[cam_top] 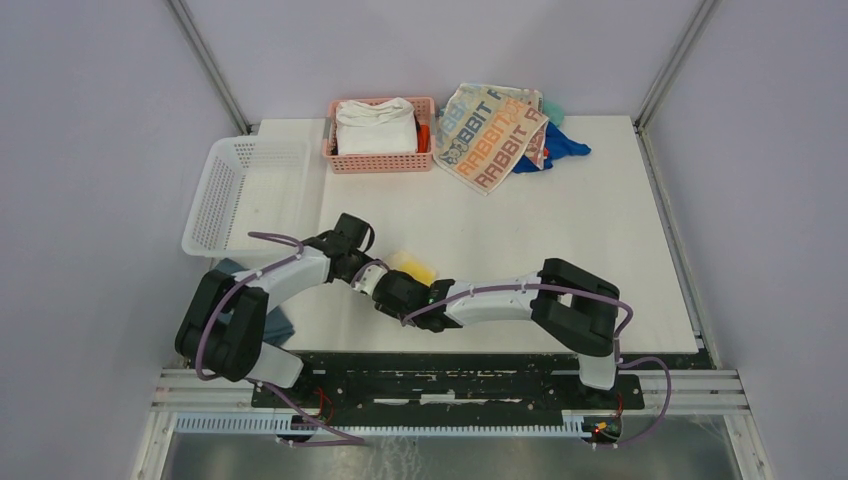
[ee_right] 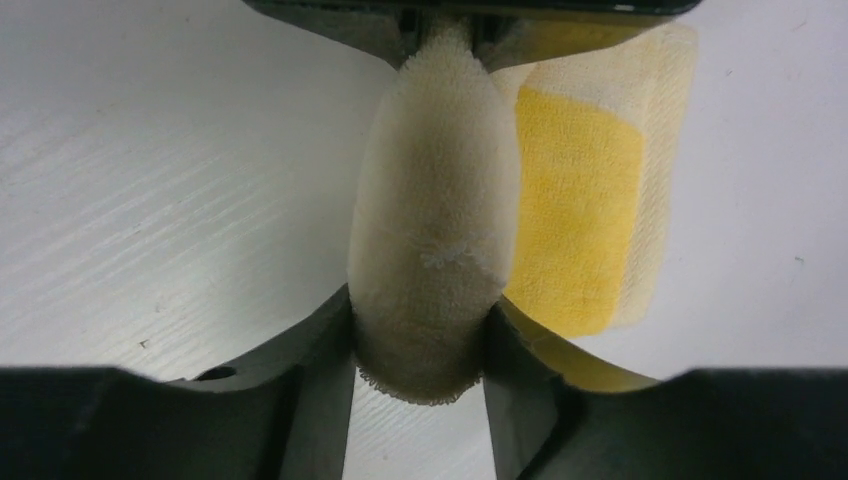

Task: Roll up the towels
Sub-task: Roll the towel at the center of the board.

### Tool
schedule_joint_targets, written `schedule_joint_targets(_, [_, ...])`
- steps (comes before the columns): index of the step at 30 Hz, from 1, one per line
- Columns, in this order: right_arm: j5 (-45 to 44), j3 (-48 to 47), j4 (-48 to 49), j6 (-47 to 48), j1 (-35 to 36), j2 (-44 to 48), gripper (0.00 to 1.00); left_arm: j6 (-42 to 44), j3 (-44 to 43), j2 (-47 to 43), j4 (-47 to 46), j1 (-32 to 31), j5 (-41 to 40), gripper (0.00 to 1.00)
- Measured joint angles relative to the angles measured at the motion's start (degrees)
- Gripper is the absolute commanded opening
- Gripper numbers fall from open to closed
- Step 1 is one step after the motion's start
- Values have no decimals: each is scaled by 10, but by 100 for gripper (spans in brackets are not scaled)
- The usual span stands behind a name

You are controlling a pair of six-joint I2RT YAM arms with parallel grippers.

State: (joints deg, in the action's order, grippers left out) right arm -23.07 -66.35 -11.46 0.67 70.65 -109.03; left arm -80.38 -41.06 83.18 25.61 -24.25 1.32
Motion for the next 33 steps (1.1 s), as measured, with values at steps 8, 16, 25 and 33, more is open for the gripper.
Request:
schedule_joint_targets(8, [34,-1,-2,2,-7,-1,11,-9,30,-34,-13,-1,-13,22])
schedule_joint_targets(16, [264,15,9,-16,-108,21,4,-9,121,-143,-79,3,-35,69])
schedule_joint_targets(25, [562,16,42,-97,-241,-20,3,35,169,-272,-141,9,-60,76])
schedule_joint_targets(33, [713,17,97,-208,-307,-81,3,47,273,-329,-241,10,-48,78])
